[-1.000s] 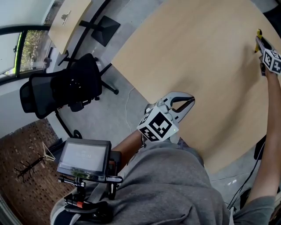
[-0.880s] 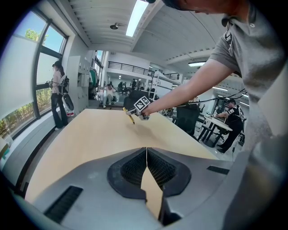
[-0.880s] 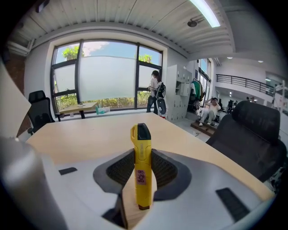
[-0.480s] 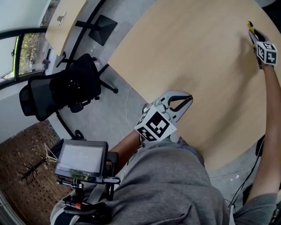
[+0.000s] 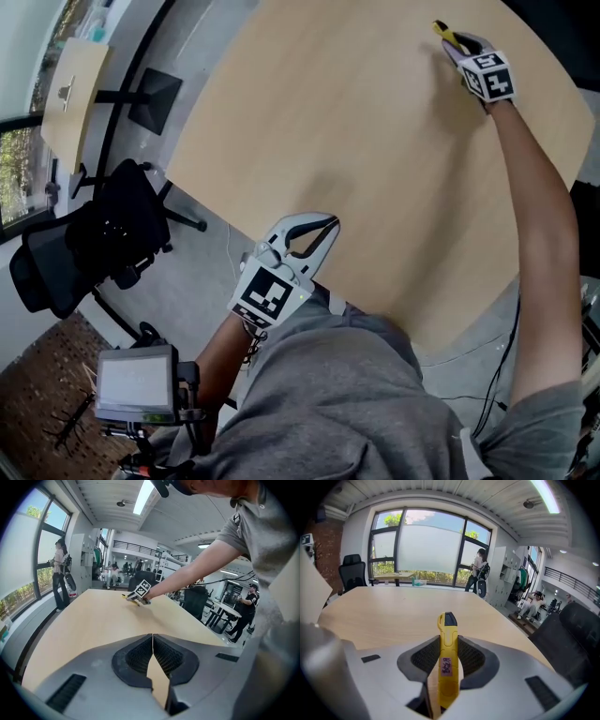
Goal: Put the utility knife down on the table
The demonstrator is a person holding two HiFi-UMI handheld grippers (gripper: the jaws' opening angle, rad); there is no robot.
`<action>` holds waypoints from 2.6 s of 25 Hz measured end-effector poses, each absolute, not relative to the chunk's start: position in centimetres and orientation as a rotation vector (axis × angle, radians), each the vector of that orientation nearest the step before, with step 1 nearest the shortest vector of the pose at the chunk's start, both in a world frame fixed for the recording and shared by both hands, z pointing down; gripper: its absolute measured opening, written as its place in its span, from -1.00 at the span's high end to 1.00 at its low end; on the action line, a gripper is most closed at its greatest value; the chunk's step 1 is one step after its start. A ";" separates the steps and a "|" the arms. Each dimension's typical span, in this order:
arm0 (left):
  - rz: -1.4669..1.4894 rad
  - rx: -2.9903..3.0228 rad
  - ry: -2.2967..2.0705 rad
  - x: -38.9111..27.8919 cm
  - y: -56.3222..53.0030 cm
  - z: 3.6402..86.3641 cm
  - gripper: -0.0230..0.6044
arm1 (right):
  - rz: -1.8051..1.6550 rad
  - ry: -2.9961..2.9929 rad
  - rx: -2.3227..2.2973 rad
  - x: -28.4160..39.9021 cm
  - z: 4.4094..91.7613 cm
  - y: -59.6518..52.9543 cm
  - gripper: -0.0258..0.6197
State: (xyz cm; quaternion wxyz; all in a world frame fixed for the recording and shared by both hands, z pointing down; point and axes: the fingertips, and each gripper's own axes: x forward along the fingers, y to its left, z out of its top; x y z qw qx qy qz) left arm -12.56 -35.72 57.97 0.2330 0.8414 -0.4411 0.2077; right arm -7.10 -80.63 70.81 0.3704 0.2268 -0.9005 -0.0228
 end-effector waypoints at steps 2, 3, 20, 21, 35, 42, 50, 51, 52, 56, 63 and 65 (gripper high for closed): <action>0.568 2.306 -1.210 -12.5 -35.7 58.0 0.91 | -0.085 -2.298 0.557 -7.3 71.1 -80.4 0.55; 0.568 2.304 -1.210 -12.4 -35.7 58.1 0.91 | -0.105 -2.289 0.540 -7.5 71.3 -80.3 0.55; 0.575 2.277 -1.224 -12.6 -35.8 58.3 0.91 | -0.524 -2.075 0.239 -9.8 75.1 -77.2 0.55; 0.574 2.275 -1.226 -12.6 -35.9 58.3 0.91 | -0.538 -2.065 0.226 -10.0 75.2 -77.1 0.55; 0.559 2.304 -1.253 -12.9 -35.2 58.6 0.91 | -0.538 -2.078 0.226 -9.8 74.6 -75.0 0.55; 0.536 2.380 -1.267 -12.6 -34.0 55.4 0.91 | -0.207 -2.252 0.464 -8.7 68.2 -73.5 0.55; 0.503 2.468 -1.267 -12.1 -31.9 52.5 0.91 | 0.071 -2.549 0.631 -7.9 58.8 -68.2 0.55; 0.500 2.476 -1.265 -12.2 -31.6 52.4 0.91 | 0.092 -2.585 0.660 -7.8 57.5 -67.5 0.55; 0.497 2.484 -1.262 -12.2 -31.3 52.3 0.91 | 0.111 -2.621 0.692 -7.7 56.1 -66.8 0.55; 0.487 2.527 -1.241 -11.8 -30.3 51.1 0.91 | 0.151 -2.759 0.777 -7.2 50.3 -63.0 0.55; 0.465 2.613 -1.224 -11.9 -28.9 48.3 0.91 | 0.124 -2.915 0.804 -5.9 41.6 -53.5 0.55; 0.460 2.632 -1.220 -12.0 -28.8 47.9 0.91 | 0.127 -2.941 0.821 -5.2 40.1 -51.0 0.55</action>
